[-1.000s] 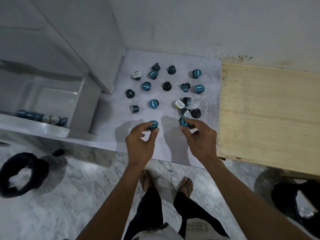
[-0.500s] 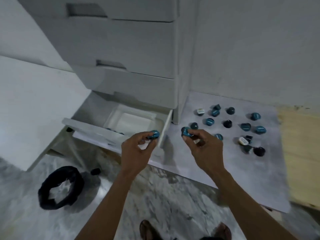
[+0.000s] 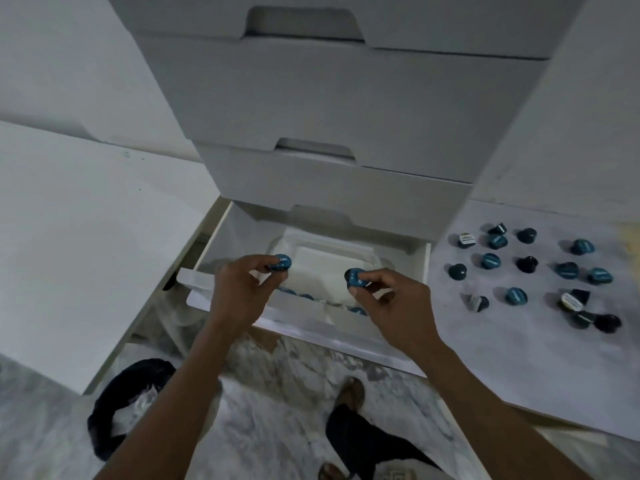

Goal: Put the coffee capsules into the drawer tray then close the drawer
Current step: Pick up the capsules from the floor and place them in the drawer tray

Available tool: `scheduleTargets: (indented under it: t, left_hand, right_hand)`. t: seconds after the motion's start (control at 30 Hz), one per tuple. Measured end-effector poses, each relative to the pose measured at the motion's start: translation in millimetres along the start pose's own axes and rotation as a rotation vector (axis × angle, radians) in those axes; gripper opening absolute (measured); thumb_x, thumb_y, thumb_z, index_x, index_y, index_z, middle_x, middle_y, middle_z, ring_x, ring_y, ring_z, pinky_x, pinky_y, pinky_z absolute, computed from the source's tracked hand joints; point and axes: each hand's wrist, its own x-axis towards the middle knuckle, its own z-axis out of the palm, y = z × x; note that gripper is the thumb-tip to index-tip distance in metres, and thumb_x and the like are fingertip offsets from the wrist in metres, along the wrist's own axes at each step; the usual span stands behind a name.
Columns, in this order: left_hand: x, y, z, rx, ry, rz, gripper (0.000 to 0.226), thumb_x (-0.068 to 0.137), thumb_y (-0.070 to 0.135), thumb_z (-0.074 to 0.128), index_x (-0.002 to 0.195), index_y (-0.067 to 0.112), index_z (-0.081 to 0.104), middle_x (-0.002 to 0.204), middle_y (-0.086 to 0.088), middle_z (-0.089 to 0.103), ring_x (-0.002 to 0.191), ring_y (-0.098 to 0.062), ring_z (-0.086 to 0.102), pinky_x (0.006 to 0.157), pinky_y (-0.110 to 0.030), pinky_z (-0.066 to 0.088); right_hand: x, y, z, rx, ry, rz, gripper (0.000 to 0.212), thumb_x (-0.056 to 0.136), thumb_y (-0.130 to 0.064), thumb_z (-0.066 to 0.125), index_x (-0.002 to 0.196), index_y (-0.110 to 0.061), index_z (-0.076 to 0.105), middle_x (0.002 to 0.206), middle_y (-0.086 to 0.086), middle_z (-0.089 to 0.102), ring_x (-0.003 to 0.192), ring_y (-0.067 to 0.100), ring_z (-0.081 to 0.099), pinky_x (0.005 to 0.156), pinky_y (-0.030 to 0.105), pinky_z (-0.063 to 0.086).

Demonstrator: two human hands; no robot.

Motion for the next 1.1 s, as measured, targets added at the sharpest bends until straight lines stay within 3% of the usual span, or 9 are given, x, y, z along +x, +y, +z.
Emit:
scheduleTargets:
  t: [0.2,0.37,0.47,0.57,0.7,0.87,1.1]
  left_hand:
    - [54.7,-31.9,5.5,0.168,-0.241,0.035,0.02,0.075,0.024,0.082,0.094,0.024,0.076,0.075,0.007,0.069,0.069,-0.005,0.063,0.063,-0.013,0.045]
    - [101.2,-49.2,19.0,0.269,-0.462,0.044,0.02,0.077,0.022,0.08,0.096,0.02,0.075,0.079,0.01,0.067,0.067,-0.008,0.063,0.062,-0.01,0.043]
    - [116.9,-60.0,27.7,0.306,-0.58,0.069,0.02,0.078,0.024,0.08,0.096,0.017,0.074,0.09,0.012,0.069,0.062,-0.004,0.063,0.061,-0.006,0.041]
    - [123.1,-67.7,34.2,0.31,-0.668,0.068,0.016,0.077,0.021,0.08,0.091,0.018,0.072,0.072,0.024,0.06,0.055,0.0,0.059,0.055,-0.004,0.04]
    - [130.3,-77.7,38.3,0.333,-0.753,0.084,0.016,0.076,0.017,0.081,0.089,0.015,0.071,0.063,0.026,0.053,0.058,0.003,0.057,0.057,-0.006,0.04]
    - [136.9,-86.3,41.3,0.352,-0.84,0.142,0.016,0.076,0.018,0.081,0.088,0.016,0.071,0.063,0.022,0.053,0.056,-0.001,0.06,0.067,-0.027,0.055]
    - [142.4,-98.2,45.0,0.402,-0.881,0.17,0.018,0.077,0.022,0.08,0.091,0.019,0.07,0.07,0.013,0.06,0.057,-0.007,0.065,0.071,-0.033,0.059]
  right_hand:
    - [51.6,25.7,48.7,-0.054,-0.099,0.036,0.015,0.076,-0.015,0.082,0.089,-0.017,0.075,0.084,-0.015,0.071,0.071,0.004,0.067,0.062,0.011,0.049]
    - [84.2,46.0,82.9,-0.149,-0.272,0.08,0.016,0.079,-0.019,0.078,0.094,-0.017,0.075,0.087,-0.009,0.073,0.074,0.005,0.066,0.072,0.018,0.053]
    - [94.3,53.4,99.2,-0.189,-0.372,0.136,0.017,0.081,-0.02,0.076,0.097,-0.018,0.074,0.092,-0.007,0.073,0.075,0.008,0.064,0.071,0.015,0.049]
    - [99.9,58.2,114.0,-0.229,-0.467,0.183,0.018,0.082,-0.02,0.075,0.099,-0.018,0.073,0.096,-0.004,0.072,0.074,0.007,0.061,0.07,0.017,0.047]
    - [100.9,60.8,127.2,-0.264,-0.528,0.215,0.019,0.083,-0.02,0.074,0.102,-0.017,0.071,0.097,-0.001,0.071,0.075,0.005,0.058,0.07,0.018,0.044]
    - [100.5,63.8,136.1,-0.319,-0.556,0.154,0.015,0.083,-0.018,0.071,0.098,-0.017,0.07,0.095,0.002,0.068,0.079,0.012,0.06,0.073,0.028,0.051]
    - [99.6,69.7,138.1,-0.382,-0.614,0.13,0.011,0.083,-0.014,0.07,0.094,-0.014,0.069,0.096,0.004,0.068,0.082,0.017,0.063,0.076,0.033,0.054]
